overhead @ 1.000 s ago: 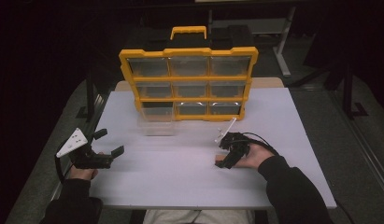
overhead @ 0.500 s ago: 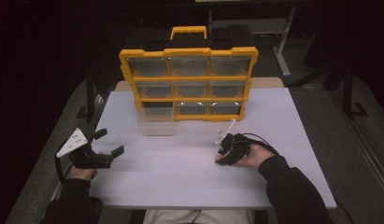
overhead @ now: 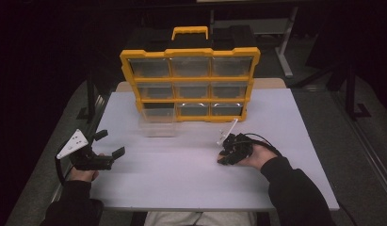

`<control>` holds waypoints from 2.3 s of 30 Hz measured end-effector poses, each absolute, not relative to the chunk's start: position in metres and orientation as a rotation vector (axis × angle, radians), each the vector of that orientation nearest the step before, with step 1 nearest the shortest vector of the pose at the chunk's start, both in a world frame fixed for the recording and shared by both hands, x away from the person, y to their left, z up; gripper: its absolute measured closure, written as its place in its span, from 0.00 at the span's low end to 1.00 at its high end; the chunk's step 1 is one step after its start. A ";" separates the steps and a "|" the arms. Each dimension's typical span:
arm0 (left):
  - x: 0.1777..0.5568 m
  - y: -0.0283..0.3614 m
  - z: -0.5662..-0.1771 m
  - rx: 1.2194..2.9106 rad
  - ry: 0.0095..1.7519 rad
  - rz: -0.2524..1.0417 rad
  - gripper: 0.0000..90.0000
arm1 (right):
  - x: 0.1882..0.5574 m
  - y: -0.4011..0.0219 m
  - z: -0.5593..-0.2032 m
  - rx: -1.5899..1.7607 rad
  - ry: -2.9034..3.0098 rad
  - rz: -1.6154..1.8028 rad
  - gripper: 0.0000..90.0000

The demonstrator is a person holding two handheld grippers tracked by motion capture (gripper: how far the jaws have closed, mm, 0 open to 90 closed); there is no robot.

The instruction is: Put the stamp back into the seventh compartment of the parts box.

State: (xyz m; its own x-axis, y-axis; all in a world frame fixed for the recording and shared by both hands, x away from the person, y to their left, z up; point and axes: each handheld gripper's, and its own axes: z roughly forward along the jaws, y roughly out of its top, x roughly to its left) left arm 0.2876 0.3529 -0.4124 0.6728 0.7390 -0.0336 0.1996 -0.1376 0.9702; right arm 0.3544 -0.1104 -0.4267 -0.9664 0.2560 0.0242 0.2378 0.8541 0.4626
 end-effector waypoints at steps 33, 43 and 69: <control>0.287 0.353 -0.413 1.680 0.774 0.560 0.00 | 0.367 -0.083 -0.376 0.336 2.970 0.745 0.72; 0.287 0.353 -0.413 1.681 0.774 0.561 0.00 | 0.370 -0.077 -0.363 0.321 2.958 0.754 0.72; 0.287 0.353 -0.413 1.677 0.770 0.559 0.00 | 0.388 -0.061 -0.345 0.310 2.951 0.765 0.72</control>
State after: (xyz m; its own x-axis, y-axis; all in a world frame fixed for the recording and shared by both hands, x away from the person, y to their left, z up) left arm 0.2867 0.3532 -0.4125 0.6713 0.7404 -0.0336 0.1973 -0.1349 0.9710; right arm 0.3880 -0.0608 -0.3448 -0.9765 0.2140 -0.0238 0.1755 0.8551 0.4878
